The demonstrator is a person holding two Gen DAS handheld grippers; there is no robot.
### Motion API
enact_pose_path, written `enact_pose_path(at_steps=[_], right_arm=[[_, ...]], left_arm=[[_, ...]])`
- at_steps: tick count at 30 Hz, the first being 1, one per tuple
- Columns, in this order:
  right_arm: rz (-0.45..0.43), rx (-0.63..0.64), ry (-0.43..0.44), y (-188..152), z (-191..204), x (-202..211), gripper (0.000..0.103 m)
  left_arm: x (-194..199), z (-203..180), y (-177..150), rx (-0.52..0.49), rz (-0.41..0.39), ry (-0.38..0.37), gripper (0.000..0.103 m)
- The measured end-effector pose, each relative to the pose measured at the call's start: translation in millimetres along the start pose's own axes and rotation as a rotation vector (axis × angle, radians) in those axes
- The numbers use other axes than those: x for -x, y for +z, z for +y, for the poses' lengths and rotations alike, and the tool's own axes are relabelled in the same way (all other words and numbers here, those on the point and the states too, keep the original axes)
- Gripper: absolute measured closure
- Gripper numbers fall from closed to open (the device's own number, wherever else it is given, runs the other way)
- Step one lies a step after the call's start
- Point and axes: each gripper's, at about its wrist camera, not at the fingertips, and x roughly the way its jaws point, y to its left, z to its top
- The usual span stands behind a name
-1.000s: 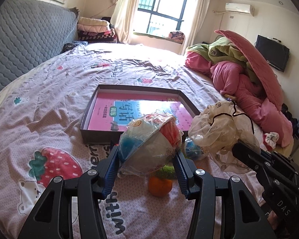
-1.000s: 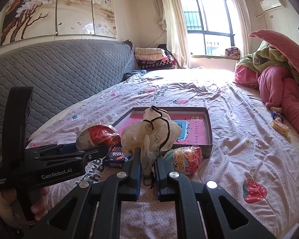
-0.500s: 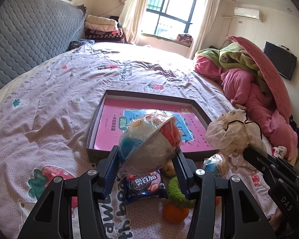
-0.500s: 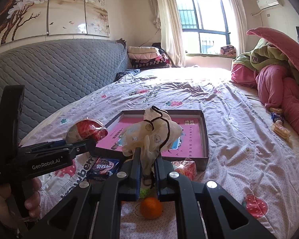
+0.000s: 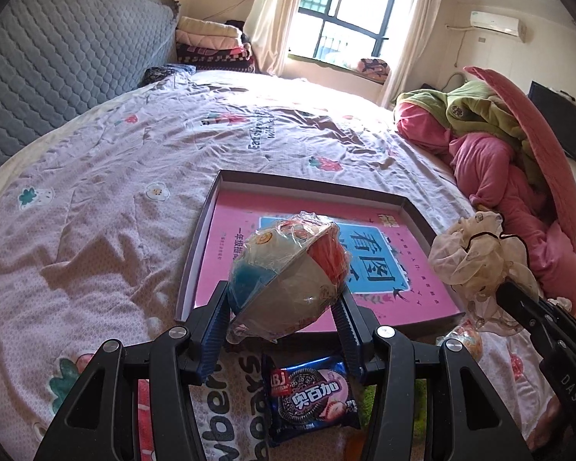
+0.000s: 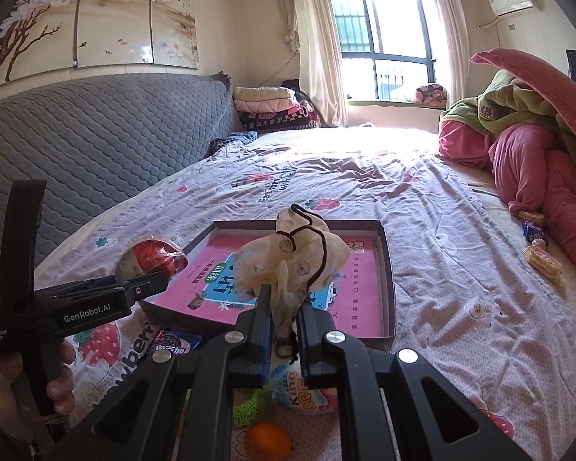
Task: Organize objects
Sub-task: 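Lift and carry the bag and ball with both tools over the tray box, then lower both items into the tray box and open both tools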
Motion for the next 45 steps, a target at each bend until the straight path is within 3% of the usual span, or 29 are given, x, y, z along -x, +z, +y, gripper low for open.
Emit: enact_pose_path(at_steps=[17,36,40,45], right_arm=[[0.088,-0.006,-0.036,1.8,-15.6,-54.1,0.092],[0.170,-0.072,-0.084,-4.2,-34.0,-77.8,0.089],[0.178,-0.075,-0.101,-4.0,-35.6,-77.5,0.081],[0.190,-0.096,-0.119,-5.3,-40.2,-76.2,0.061]], left_arm=[[-47.0,2.9,3.9,0.020,0.076,-0.002,0.049],[-69.0,6.1,9.1,0.027,0.101,0.042,0.049],[-73.5,6.4,11.5,0.022,0.103,0.063,0.049],[-78.8,9.9,11.6,0.024,0.117,0.085,0.049]])
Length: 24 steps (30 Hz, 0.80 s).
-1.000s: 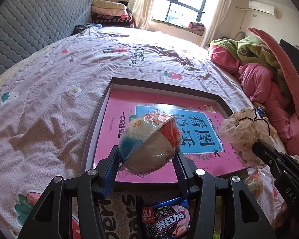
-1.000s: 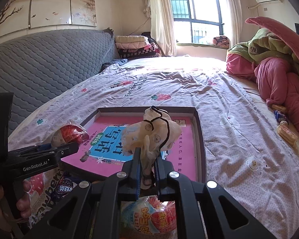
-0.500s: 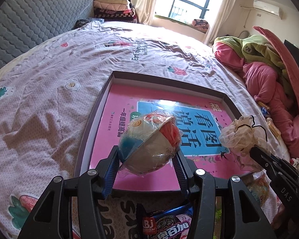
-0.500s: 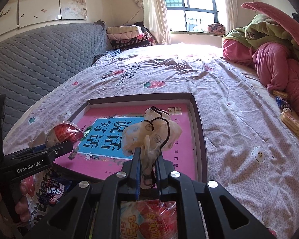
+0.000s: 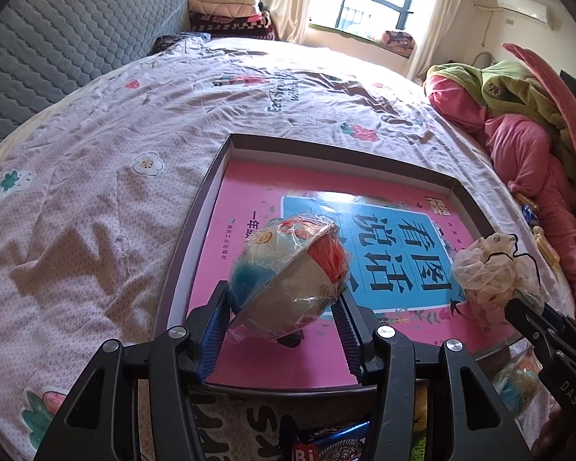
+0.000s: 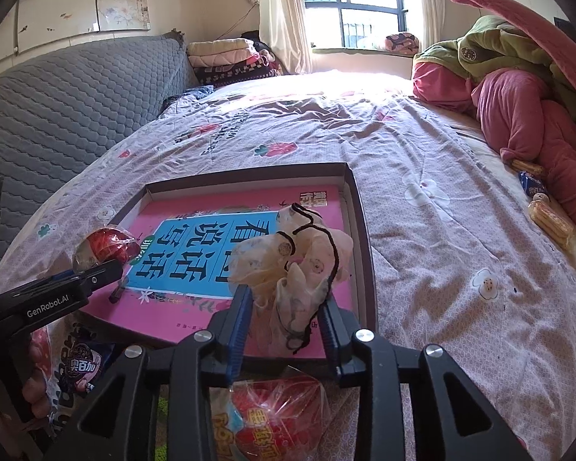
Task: Organize objects
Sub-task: 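Lower both items into the tray box and open both tools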
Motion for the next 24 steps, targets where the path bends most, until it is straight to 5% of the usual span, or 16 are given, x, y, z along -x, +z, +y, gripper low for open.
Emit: enact_pose_path(at_steps=[24], right_arm=[[-0.014,-0.055,-0.013,-6.4,-14.9,26.1,0.053]], left_arm=[[7.2,4.8,-3.5,-0.022,-0.006,0.070,0.040]])
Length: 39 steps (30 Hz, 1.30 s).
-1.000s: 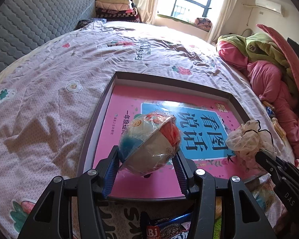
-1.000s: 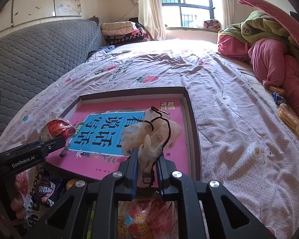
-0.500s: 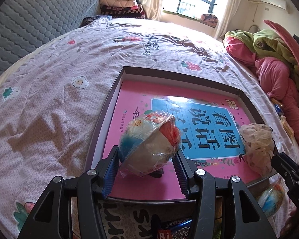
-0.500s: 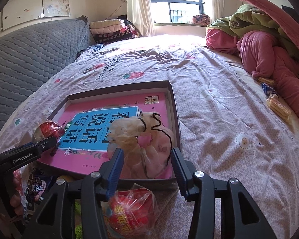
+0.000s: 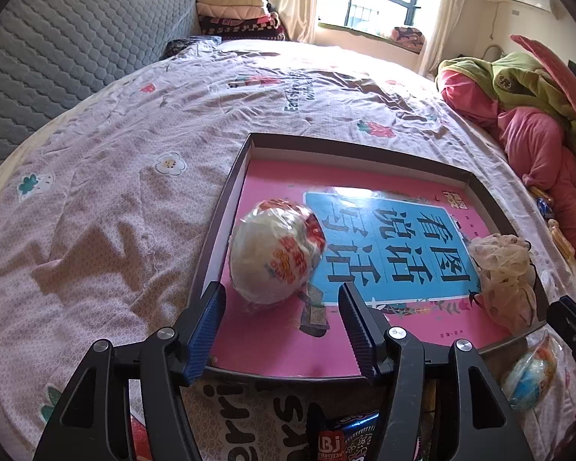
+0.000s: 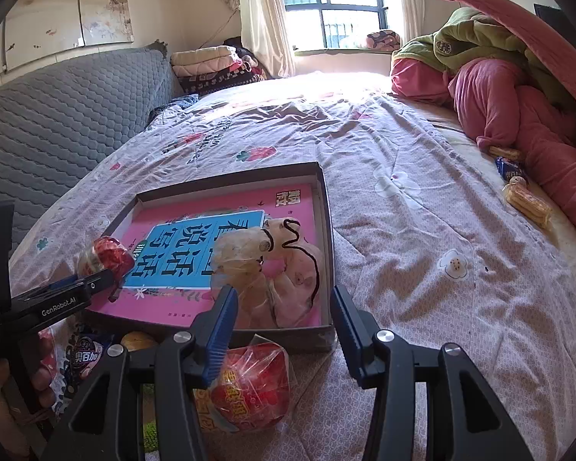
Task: Organize objects
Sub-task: 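Lower both items into the tray box and open both tools, then withdraw both open tools back from the tray box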
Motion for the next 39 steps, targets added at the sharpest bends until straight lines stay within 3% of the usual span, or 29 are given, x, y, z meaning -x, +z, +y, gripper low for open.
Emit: enact_pose_path(at_steps=[12,39], right_arm=[[-0.034,0.027,0.016,2.0,10.2,19.7,0.053],[-0.151,0.077,0.052,3.8,31.5,87.3,0.050]], left_arm=[[23.3,-0.2,-2.2,-0.002,-0.028,-0.012,0.037],[116.4,-6.8,-23.4,-0.026,-0.147,-0.027,0.033]])
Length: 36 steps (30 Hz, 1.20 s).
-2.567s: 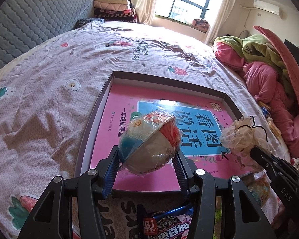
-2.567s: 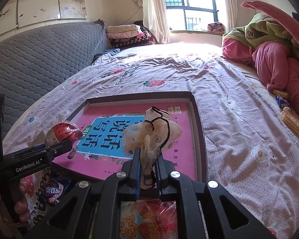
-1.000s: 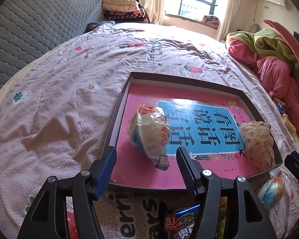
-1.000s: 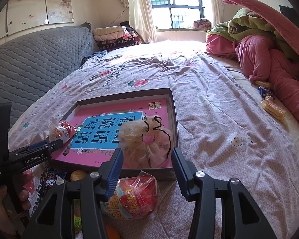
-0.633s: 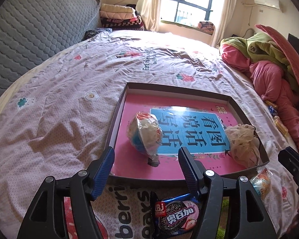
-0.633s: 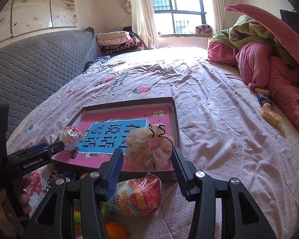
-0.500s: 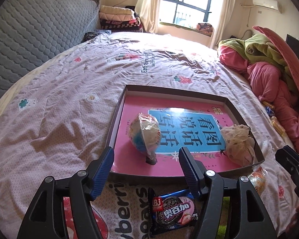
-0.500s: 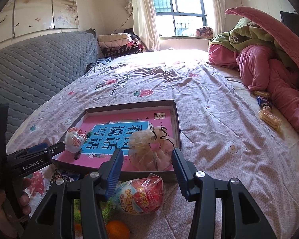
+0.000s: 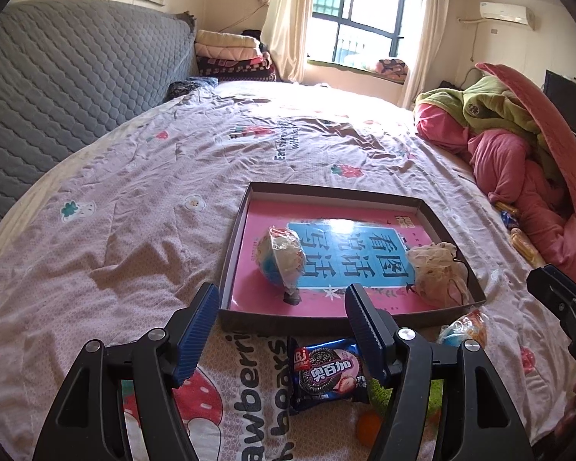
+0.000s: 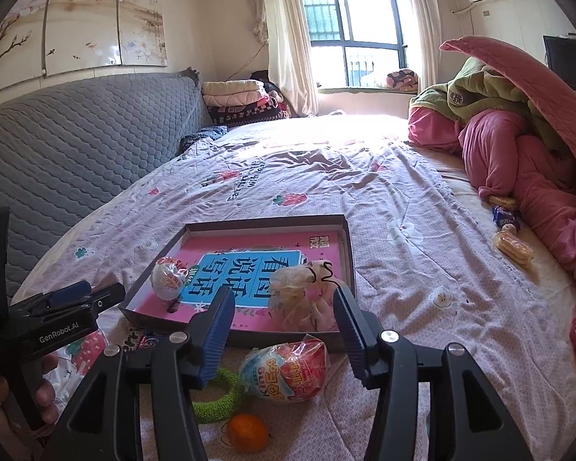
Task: Organize objects
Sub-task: 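Withdraw both open tools back from the tray box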
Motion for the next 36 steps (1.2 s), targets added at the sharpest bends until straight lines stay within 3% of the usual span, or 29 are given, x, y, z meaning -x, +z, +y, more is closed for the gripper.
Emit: enact_pose_path(at_steps=[18,36], right_arm=[[-0.065,0.037,0.027,6.3,15.1,47.0,0.045],[-0.075,0.058,0.048,-4.1,20.6,72.3,0.042]], left_arm=[[49.5,-0.9,-1.8,-0.027,-0.047,0.017,0.033],[66.7,-1.1,-17.5,-0.053,-0.037,0.038,0.033]])
